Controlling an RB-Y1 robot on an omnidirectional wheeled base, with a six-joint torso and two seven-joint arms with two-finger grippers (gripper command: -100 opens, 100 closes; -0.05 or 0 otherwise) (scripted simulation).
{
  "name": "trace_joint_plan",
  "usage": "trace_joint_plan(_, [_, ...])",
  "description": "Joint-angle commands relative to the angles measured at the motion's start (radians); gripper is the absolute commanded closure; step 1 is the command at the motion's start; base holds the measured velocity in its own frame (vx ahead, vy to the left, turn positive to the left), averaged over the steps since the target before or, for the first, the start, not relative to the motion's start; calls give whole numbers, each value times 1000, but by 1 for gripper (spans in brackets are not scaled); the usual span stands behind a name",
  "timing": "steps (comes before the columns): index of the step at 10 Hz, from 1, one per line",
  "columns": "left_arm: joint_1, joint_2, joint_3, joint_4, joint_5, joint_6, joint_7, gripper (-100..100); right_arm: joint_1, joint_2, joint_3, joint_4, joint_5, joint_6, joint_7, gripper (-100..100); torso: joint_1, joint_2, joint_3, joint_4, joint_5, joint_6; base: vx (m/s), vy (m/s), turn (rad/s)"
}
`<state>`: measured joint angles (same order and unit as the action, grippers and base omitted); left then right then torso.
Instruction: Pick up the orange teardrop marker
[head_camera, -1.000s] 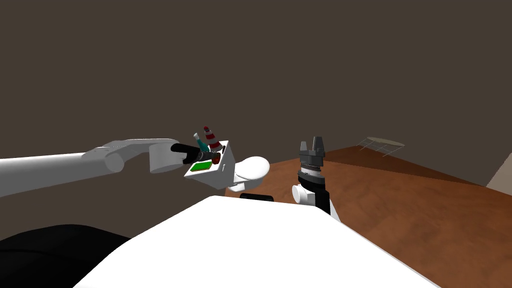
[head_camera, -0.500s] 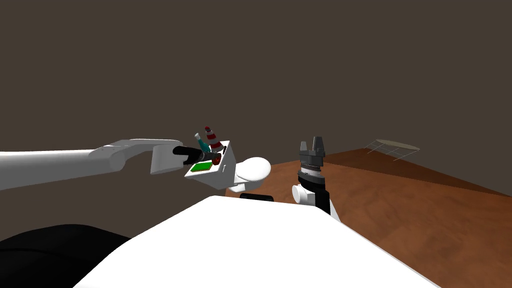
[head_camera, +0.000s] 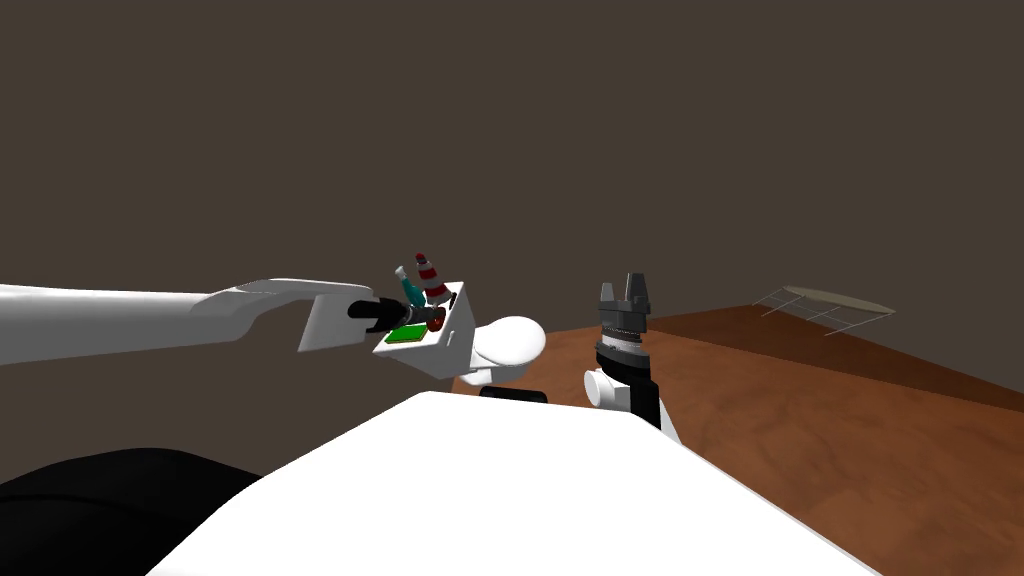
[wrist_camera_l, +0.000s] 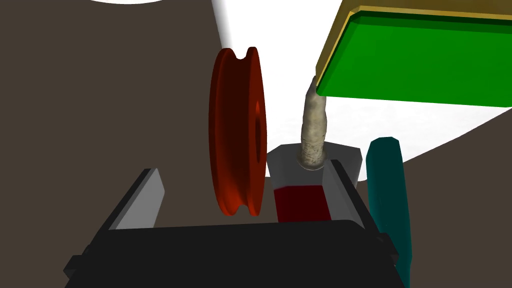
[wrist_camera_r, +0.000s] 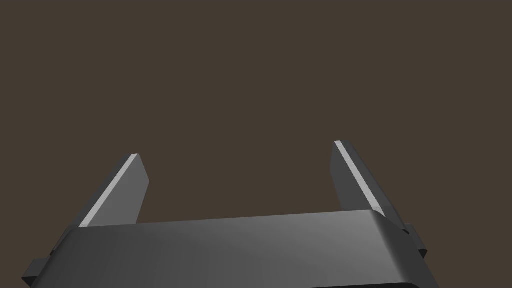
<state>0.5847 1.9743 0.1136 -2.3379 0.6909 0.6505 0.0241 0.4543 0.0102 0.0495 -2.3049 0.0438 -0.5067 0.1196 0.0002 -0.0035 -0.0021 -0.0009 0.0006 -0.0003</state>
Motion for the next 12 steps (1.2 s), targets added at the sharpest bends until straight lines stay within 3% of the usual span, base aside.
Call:
trace_joint_plan(1, [3,14,-9,-1,-13,-16,30,-100,0,0,0,0,0,0,0,0,0,0,0,0,0,0,47,-10,23])
trace_joint_plan(2, [7,44,-26,-5,-39,-42,66,-100,0,0,0,0,0,0,0,0,0,1,0,0,0,0,36,-7,67])
trace_joint_plan(3, [9,34,-14,-3,-28,-29,49,-100,0,0,0,0,0,0,0,0,0,1,1,0,0,0,18,-4,19])
trace_joint_plan(4, [9,36,-16,-4,-30,-33,55,100,0,0,0,0,0,0,0,0,0,2,1,0,0,0,0,0,0])
trace_joint_plan(8, [9,36,-16,-3,-29,-30,55,100,0,0,0,0,0,0,0,0,1,4,2,1,1,1,0,1,3])
trace_joint_plan(9, [9,36,-16,-2,-29,-30,55,0,0,0,0,0,0,0,0,0,1,4,2,1,1,1,0,0,0])
trace_joint_plan(10, [-1,-14,8,3,12,9,5,100,0,0,0,0,0,0,0,0,1,4,2,1,1,1,-47,0,-152])
trace_joint_plan(11, [-1,-16,8,3,12,9,-7,100,0,0,0,0,0,0,0,0,0,6,3,1,1,3,-61,4,-110])
trace_joint_plan(12, [-6,-46,24,8,38,35,-43,100,0,0,0,0,0,0,0,0,1,7,4,2,1,1,-55,1,-75])
